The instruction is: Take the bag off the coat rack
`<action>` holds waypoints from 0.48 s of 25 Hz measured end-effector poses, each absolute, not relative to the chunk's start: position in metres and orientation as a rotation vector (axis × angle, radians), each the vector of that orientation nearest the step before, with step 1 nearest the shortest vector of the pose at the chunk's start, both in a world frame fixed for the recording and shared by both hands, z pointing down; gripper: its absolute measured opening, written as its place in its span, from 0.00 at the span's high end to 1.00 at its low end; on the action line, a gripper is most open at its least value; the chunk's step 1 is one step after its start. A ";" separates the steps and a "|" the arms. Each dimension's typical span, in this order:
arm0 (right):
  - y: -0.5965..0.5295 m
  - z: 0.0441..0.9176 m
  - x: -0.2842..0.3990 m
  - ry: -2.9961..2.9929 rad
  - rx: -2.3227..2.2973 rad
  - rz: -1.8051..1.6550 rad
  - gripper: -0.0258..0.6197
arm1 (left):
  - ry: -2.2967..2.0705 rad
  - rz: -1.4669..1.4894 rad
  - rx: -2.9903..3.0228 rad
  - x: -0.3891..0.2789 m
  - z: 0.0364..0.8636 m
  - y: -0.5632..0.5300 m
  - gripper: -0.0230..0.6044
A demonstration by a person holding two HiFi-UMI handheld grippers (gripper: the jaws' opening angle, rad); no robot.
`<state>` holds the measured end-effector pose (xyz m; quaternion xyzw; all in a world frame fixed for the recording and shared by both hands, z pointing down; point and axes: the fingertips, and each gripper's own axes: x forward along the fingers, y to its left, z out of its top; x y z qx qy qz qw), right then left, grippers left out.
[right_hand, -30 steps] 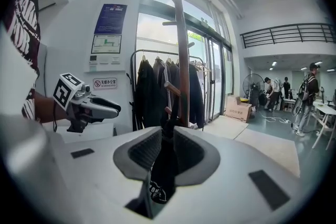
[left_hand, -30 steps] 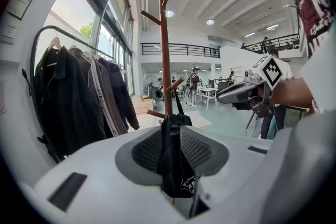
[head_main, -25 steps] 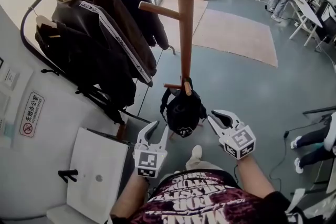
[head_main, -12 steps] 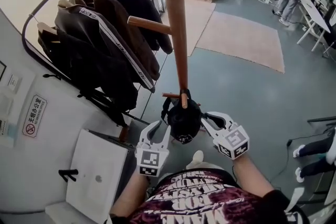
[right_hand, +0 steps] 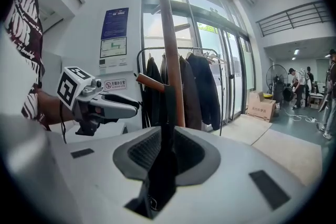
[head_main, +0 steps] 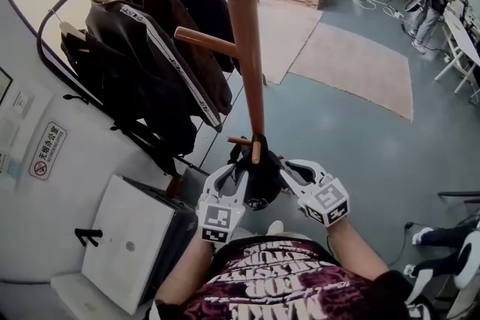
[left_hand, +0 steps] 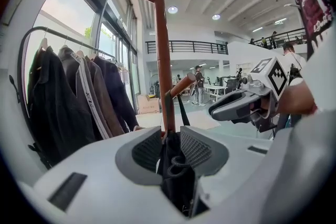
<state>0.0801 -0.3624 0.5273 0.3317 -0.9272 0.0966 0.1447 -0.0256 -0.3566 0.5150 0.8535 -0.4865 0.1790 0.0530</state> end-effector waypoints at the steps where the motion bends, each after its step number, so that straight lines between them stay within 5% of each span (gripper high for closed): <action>1: -0.363 0.528 0.080 -2.676 0.951 0.285 0.83 | -1.478 0.551 2.597 -0.023 0.516 -0.357 0.78; 12: -0.387 0.548 0.062 -2.671 0.933 0.366 0.80 | -1.460 0.573 2.606 -0.010 0.534 -0.387 0.78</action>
